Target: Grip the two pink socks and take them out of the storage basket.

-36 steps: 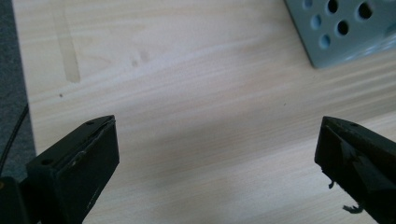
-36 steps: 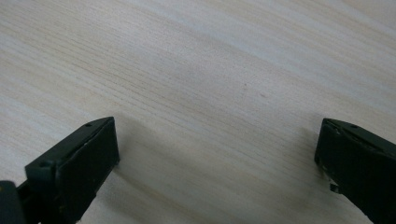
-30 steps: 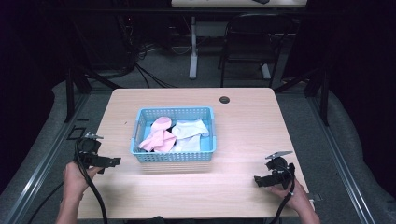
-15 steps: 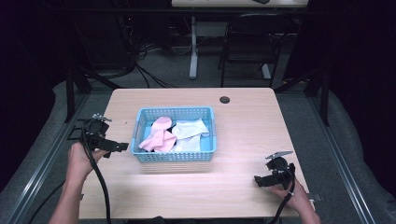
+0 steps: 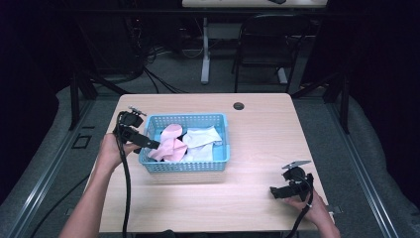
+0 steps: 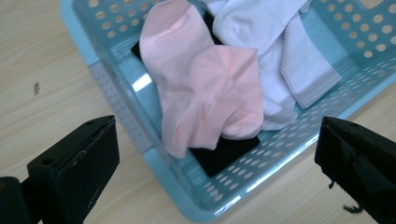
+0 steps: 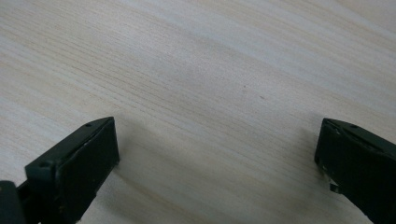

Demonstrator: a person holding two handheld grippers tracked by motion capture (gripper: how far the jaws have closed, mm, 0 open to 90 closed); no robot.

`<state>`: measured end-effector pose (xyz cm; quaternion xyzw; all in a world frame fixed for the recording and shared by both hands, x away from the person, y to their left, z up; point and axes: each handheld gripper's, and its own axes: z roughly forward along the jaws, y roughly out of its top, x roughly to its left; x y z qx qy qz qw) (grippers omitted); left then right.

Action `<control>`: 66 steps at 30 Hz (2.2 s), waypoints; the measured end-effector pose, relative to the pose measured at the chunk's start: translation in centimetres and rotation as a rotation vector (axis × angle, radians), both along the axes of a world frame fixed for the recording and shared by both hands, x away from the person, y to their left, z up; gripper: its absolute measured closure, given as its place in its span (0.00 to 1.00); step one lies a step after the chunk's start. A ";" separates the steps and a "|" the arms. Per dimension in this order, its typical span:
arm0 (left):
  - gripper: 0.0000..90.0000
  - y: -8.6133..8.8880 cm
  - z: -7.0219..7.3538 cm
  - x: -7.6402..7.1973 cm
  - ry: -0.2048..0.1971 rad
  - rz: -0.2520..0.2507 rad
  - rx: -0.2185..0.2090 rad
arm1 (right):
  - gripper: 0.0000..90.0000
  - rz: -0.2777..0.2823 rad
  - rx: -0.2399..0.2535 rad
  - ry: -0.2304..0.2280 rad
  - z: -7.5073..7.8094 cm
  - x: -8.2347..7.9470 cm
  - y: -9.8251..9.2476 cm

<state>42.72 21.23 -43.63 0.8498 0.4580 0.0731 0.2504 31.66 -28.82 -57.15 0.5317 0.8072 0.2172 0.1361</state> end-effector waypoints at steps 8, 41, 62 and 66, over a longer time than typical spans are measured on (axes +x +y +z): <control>0.00 -2.5 -1.2 2.4 0.055 -0.041 0.024 | 0.00 -0.007 -0.006 -0.003 0.0 0.0 0.0; 0.50 -5.3 -7.4 6.5 0.145 0.056 0.173 | 0.00 -0.012 -0.017 0.002 0.0 0.0 0.1; 0.89 -4.2 -6.5 6.4 0.112 0.069 0.188 | 0.00 -0.011 -0.019 0.004 0.1 0.0 0.1; 0.92 -3.9 -5.6 6.1 0.095 0.058 0.175 | 0.00 -0.007 -0.025 0.000 0.0 0.0 0.0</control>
